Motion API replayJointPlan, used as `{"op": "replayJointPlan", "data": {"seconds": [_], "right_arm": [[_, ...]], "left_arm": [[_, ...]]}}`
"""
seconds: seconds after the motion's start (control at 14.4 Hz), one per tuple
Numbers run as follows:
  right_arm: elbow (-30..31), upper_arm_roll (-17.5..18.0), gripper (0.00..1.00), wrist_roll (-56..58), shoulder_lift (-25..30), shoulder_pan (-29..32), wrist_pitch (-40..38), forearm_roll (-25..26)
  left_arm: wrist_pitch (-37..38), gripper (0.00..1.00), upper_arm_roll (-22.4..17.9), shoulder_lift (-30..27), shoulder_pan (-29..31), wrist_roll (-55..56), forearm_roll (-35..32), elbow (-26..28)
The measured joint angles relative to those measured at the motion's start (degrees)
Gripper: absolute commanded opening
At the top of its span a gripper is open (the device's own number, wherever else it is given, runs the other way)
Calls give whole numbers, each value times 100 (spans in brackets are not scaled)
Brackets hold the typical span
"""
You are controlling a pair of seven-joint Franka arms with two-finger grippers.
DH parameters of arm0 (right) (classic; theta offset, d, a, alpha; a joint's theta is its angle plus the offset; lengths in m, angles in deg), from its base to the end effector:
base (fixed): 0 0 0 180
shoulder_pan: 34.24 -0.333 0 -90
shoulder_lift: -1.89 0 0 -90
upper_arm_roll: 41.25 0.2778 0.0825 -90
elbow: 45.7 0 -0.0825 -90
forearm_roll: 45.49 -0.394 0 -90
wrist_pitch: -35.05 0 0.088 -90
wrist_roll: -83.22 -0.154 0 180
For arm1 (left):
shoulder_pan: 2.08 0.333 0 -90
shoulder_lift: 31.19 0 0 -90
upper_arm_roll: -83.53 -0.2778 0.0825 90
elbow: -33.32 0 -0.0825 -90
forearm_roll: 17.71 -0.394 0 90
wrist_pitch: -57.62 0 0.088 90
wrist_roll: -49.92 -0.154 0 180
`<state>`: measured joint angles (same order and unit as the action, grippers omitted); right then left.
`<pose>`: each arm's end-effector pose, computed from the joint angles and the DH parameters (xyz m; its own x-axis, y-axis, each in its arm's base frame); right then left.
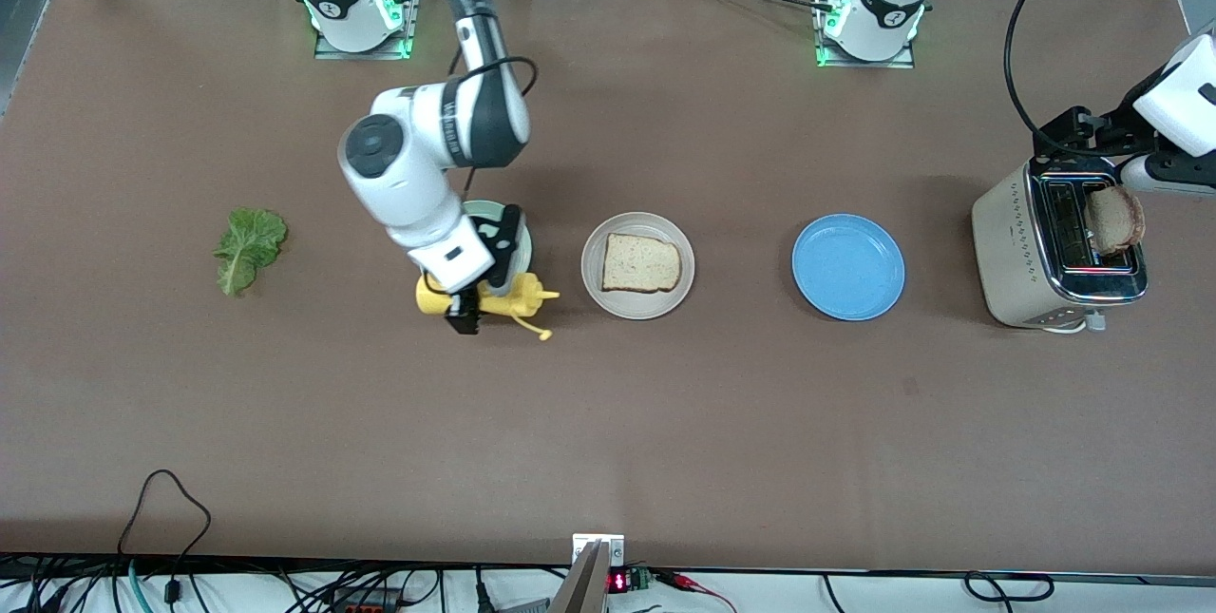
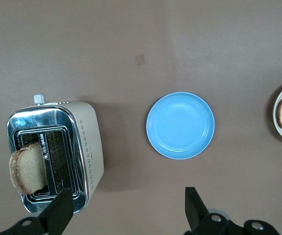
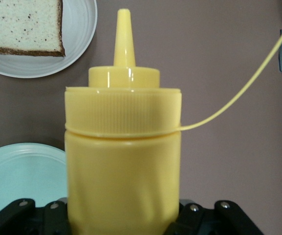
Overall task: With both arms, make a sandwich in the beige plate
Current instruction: 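Grasp the yellow bottle with the right gripper and carry it over the toast, then tilt the yellow bottle over the toast with the right gripper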
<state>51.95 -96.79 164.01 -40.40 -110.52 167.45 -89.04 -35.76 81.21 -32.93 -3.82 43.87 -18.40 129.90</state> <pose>0.6056 0.3241 0.2479 0.0541 0.9929 0.1056 0.9711 -0.0770 0.2259 0.5576 0.0076 0.5059 0.9950 -0.0961 -0.0265 -0.0963 -0.9953 -0.0080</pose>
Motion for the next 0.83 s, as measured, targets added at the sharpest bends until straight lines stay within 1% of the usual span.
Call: {"op": "replayJointPlan", "data": {"seconds": [0.14, 0.49, 0.76, 0.83], "right_arm": [[-128, 0, 40, -441, -76, -134, 6, 526], [-359, 9, 40, -1232, -244, -451, 5, 1613], [-456, 27, 40, -1996, -619, -933, 4, 2279], [-486, 29, 42, -2114, -741, -1052, 4, 2442]], "left_arm": [[0, 100, 0, 0, 0, 0, 0, 1], [0, 100, 2, 0, 0, 0, 0, 2], [3, 100, 3, 0, 0, 0, 0, 5], [3, 100, 3, 0, 1, 0, 0, 7]]}}
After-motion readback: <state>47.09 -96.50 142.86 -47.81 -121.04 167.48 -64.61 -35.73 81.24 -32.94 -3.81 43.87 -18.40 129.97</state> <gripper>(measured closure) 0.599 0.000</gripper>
